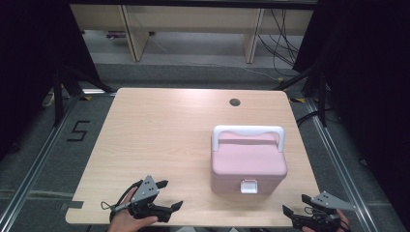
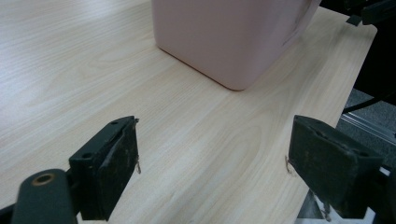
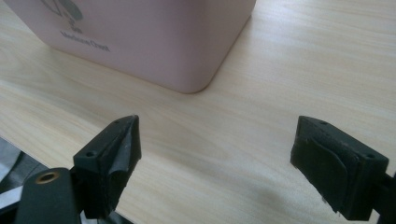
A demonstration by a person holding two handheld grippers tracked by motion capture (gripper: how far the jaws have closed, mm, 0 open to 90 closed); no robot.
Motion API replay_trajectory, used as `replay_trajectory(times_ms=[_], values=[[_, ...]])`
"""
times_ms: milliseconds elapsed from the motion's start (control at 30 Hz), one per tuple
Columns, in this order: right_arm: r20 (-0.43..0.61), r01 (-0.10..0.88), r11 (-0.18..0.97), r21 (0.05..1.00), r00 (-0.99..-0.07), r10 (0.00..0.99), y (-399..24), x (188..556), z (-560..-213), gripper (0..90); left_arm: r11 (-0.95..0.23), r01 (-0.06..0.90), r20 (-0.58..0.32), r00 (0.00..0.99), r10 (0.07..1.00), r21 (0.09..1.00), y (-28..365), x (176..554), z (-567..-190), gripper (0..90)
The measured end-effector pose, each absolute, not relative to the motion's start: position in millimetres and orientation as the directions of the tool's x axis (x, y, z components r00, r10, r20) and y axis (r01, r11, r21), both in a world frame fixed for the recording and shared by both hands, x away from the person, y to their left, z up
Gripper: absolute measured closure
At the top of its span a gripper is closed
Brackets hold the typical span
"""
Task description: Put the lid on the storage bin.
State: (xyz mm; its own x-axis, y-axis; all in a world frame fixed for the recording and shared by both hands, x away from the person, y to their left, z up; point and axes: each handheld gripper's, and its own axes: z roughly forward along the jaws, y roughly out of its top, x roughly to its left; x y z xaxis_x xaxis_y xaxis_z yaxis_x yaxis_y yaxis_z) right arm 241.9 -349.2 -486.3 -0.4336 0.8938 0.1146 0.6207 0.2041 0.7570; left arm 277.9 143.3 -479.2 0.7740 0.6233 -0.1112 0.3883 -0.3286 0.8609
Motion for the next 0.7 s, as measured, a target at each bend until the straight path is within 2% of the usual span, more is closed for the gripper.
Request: replay_trajectory(times_ms=[67,167,367,700], values=[[0.127,0.64,0.205,0.741,-0.433,0.893,-349.1,241.2,-487.4,16.4,-0.321,0.389,-0.118,0.774,0.622,0.863,142.3,277.8,-479.8,15.3],[0.085,0.621,0.238,0.747,-0.444,0.892,-350.5,243.5,-490.5,16.5,-0.33,0.388,-0.112,0.776,0.62,0.861,141.9,277.8,-480.5,15.2],[0.114,0.65,0.223,0.726,-0.434,0.893,-348.0,242.1,-491.0,16.5,-0.33,0.389,-0.111,0.773,0.624,0.86,141.1,277.1,-480.6,15.3],[0.088,0.632,0.256,0.732,-0.46,0.883,-350.1,244.6,-492.6,16.5,-0.331,0.389,-0.11,0.773,0.625,0.859,141.2,277.1,-480.8,15.3]])
